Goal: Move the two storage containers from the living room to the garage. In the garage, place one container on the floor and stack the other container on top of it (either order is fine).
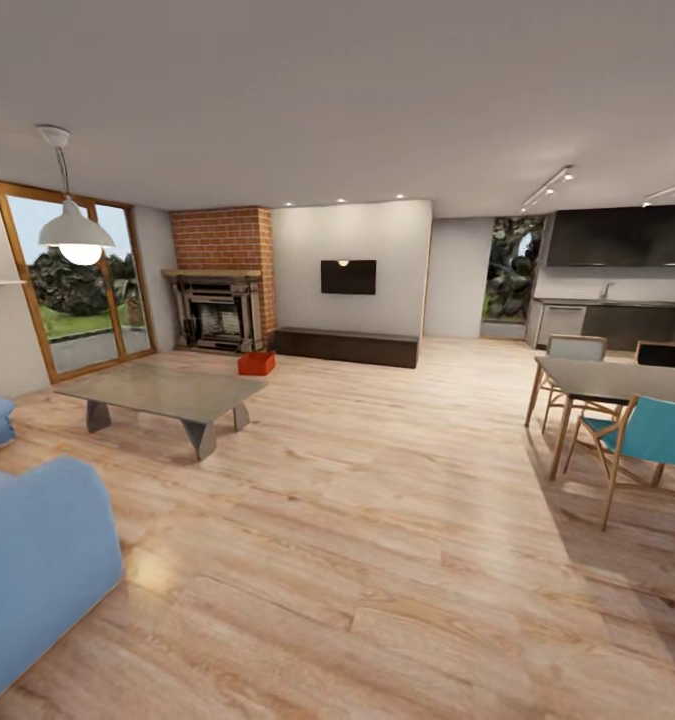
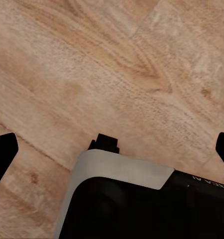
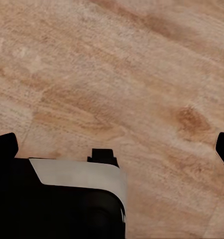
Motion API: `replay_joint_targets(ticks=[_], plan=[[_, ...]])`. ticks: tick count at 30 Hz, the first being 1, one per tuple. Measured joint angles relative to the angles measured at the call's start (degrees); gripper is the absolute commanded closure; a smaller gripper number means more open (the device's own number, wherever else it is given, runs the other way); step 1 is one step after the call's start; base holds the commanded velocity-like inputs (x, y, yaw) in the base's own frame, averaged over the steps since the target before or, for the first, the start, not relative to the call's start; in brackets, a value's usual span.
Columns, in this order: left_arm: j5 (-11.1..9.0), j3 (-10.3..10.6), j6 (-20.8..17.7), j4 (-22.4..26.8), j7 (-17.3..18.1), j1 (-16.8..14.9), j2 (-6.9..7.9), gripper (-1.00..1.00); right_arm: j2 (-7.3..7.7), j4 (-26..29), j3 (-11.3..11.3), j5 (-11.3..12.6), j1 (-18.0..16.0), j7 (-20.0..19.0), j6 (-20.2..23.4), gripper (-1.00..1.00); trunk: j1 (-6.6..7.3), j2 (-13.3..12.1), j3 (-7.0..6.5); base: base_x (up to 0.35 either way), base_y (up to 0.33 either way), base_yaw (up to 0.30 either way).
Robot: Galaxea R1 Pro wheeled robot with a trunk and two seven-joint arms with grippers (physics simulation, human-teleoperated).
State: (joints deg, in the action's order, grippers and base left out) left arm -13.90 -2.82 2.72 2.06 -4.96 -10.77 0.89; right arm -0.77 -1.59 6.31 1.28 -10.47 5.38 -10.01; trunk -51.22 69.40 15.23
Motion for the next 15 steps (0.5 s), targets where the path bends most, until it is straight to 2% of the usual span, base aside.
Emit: replay_joint_targets(ticks=[15], plan=[[0.02,0.0,-0.01,-0.01,0.0,0.0,0.0,-1.0,0.1,0.0,-0.19,0.0,0.0,0.07,-0.14,-1.0,0.0,0.0,0.0,0.33,0.0,0.0]])
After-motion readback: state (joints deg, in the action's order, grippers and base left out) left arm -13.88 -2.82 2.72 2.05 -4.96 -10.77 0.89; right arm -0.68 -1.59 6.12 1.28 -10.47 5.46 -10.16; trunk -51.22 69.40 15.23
